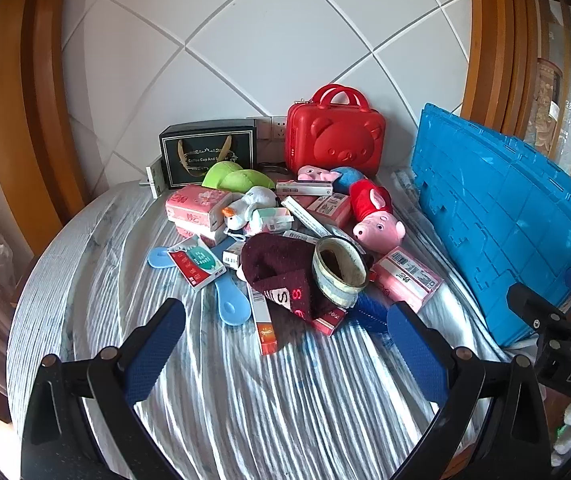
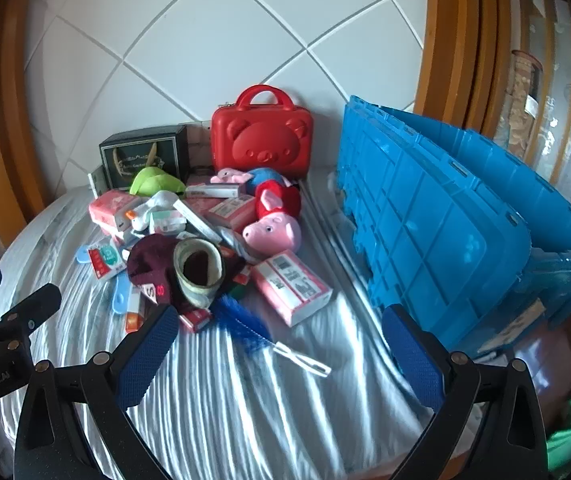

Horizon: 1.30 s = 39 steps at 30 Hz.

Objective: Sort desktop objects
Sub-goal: 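Reach the left tool to the white box while the right tool reaches the tape roll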

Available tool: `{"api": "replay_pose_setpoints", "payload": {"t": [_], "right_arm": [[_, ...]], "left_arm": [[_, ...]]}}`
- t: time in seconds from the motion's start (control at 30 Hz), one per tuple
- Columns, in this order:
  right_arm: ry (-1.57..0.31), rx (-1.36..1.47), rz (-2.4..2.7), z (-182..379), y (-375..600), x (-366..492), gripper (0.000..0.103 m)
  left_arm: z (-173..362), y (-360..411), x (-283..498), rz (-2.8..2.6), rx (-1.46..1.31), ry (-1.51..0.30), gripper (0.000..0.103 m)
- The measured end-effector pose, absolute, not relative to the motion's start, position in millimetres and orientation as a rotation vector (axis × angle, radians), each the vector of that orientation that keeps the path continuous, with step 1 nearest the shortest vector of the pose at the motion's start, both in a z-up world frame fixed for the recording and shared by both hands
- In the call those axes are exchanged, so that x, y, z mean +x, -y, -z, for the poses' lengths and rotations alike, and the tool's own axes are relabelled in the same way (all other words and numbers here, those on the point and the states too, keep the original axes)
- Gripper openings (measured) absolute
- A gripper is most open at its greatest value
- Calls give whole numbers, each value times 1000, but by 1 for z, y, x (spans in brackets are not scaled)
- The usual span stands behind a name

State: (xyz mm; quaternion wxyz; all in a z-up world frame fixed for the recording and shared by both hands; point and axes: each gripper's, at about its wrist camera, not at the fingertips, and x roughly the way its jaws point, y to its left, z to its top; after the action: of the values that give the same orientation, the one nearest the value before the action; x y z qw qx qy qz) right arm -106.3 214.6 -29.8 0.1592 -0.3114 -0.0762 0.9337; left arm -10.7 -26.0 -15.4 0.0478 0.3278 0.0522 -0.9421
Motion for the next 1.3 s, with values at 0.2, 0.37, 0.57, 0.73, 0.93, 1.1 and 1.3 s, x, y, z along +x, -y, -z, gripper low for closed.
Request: {"api": "replay_pose_setpoints", "payload": {"t": [0.2, 0.37, 0.57, 0.73, 0.93, 1.1, 1.3], "right_arm": [[214, -916, -2667, 32, -223, -114, 103], [213, -954, -2669, 36, -230, -125, 103], [163, -1048, -2672, 53, -245, -143, 103], [94, -1154, -2663, 74, -261, -166, 103], [70, -1226, -2636, 92, -275, -194, 103], [26, -1281, -2606, 104, -289, -222, 103], [-7, -1405, -2652, 127, -286, -267, 103]], "left_arm": [[22, 25, -20, 2828, 1030, -179, 102], [32, 32, -30, 2783, 1073, -201, 102], [77, 66, -47, 2565, 1191, -237, 102], [118, 90, -63, 2453, 1316, -265, 102], [152, 104, -94, 2384, 1397, -311, 102], [175, 93, -146, 2399, 1498, -270, 102], [209, 88, -192, 2357, 1618, -235, 100]]}}
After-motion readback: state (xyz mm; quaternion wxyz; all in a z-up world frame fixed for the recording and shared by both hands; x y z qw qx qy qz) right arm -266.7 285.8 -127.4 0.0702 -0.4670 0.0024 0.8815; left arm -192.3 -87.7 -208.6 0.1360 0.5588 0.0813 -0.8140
